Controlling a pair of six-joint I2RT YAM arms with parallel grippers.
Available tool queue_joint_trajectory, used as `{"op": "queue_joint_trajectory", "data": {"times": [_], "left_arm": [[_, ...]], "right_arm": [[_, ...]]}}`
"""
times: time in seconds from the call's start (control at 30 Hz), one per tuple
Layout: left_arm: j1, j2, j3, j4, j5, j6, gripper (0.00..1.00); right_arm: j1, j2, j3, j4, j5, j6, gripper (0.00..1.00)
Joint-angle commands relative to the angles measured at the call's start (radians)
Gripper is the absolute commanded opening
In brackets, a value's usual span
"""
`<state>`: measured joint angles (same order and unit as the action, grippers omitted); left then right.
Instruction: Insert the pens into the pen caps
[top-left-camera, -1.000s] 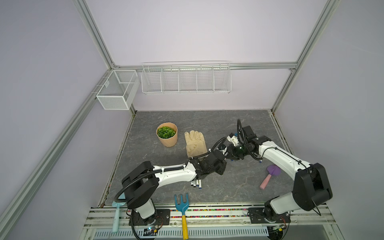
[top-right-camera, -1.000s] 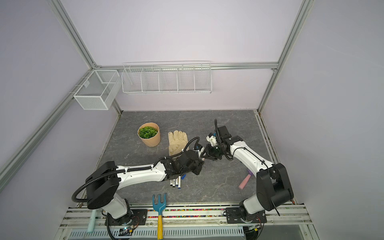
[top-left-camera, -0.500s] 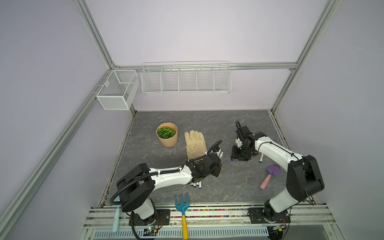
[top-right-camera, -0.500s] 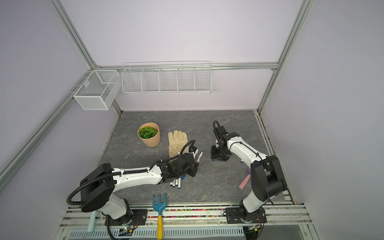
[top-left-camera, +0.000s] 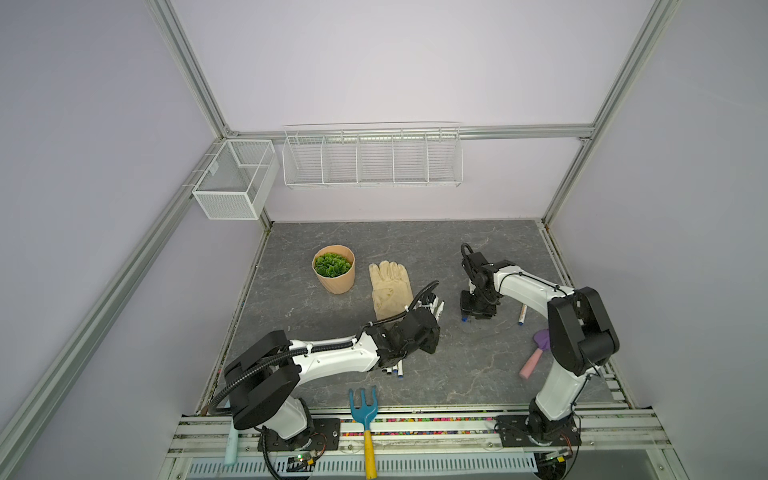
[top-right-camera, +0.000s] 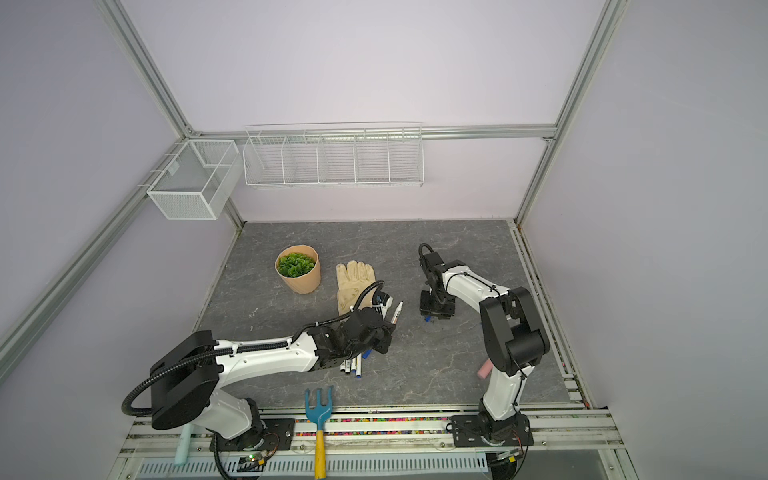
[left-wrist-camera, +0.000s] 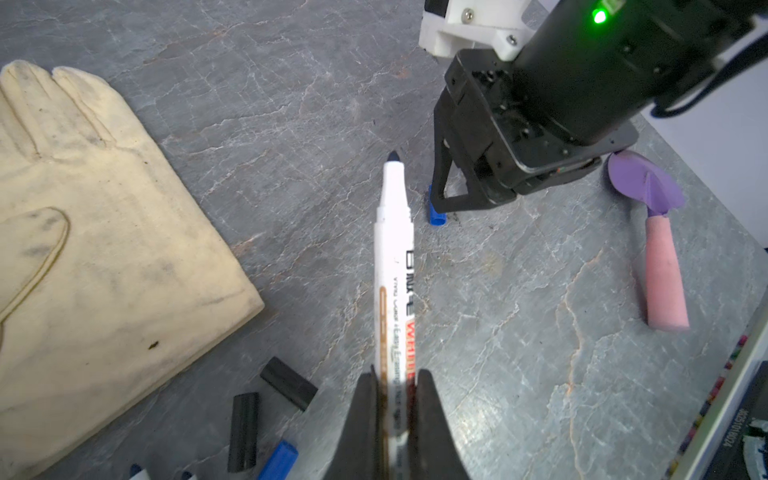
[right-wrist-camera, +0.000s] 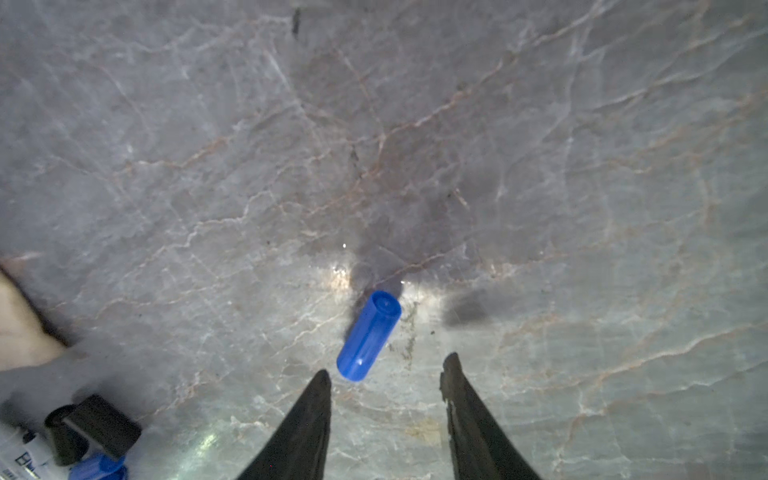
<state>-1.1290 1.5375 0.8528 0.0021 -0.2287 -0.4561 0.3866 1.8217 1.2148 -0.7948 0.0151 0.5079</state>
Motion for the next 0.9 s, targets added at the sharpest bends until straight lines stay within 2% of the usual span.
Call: {"op": "queue_joint_trajectory", "data": {"times": [0.0, 0.27, 0.47, 0.57, 0.73, 0.87], "left_arm": [[0.002, -0.032, -0.016, 0.010, -0.019, -0.016, 0.00], [0.002, -0.030, -0.011, 0.007, -0.024, -0.007, 0.00], [0.000, -0.022, -0.003, 0.025, 0.011, 0.015, 0.00], [0.001, -0.026, -0.009, 0.049, 0.035, 0.030, 0.00], [0.000, -0.036, -0.019, 0.096, 0.058, 0.045, 0.00], [0.001, -0.044, -0.034, 0.147, 0.064, 0.052, 0.00]], "right_arm": [[-0.002, 0.041, 0.021, 0.013, 0.018, 0.023, 0.44], [0.004, 0.096, 0.022, 0.013, 0.023, 0.027, 0.28], [0.003, 0.056, -0.004, 0.053, -0.011, 0.010, 0.12], [0.004, -0.052, -0.037, 0.122, -0.093, -0.003, 0.08], [0.005, -0.309, -0.117, 0.268, -0.236, -0.005, 0.08], [0.005, -0.452, -0.169, 0.362, -0.327, 0.024, 0.08]]}}
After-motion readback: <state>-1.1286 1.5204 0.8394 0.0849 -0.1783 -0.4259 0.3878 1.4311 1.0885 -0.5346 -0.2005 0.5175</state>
